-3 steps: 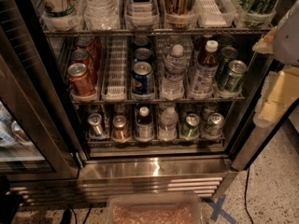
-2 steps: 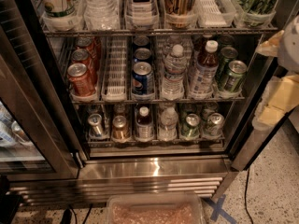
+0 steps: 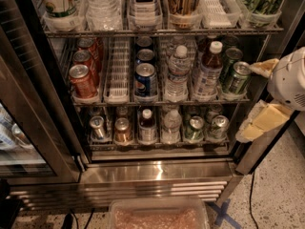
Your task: Pick blue plastic bottle from middle shelf of fridge
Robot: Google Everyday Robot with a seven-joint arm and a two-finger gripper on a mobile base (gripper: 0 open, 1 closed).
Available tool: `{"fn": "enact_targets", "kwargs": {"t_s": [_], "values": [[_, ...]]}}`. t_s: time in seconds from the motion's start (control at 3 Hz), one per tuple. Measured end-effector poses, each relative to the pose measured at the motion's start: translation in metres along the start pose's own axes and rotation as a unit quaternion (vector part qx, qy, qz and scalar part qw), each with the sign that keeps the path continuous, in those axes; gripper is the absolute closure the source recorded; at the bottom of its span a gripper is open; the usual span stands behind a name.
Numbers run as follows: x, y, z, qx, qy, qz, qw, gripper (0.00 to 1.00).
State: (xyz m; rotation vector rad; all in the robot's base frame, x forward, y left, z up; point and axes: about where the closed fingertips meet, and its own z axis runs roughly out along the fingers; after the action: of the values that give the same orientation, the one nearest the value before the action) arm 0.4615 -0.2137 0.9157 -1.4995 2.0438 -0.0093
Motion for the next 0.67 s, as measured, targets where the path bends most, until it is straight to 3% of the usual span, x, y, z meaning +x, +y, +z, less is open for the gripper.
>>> {"fn": "enact_targets", "kwargs": {"t_s": [0.67], "values": [[0.0022,0.0059,0.0058,0.01,-0.016,0.008,0.9998,0.0]]}}
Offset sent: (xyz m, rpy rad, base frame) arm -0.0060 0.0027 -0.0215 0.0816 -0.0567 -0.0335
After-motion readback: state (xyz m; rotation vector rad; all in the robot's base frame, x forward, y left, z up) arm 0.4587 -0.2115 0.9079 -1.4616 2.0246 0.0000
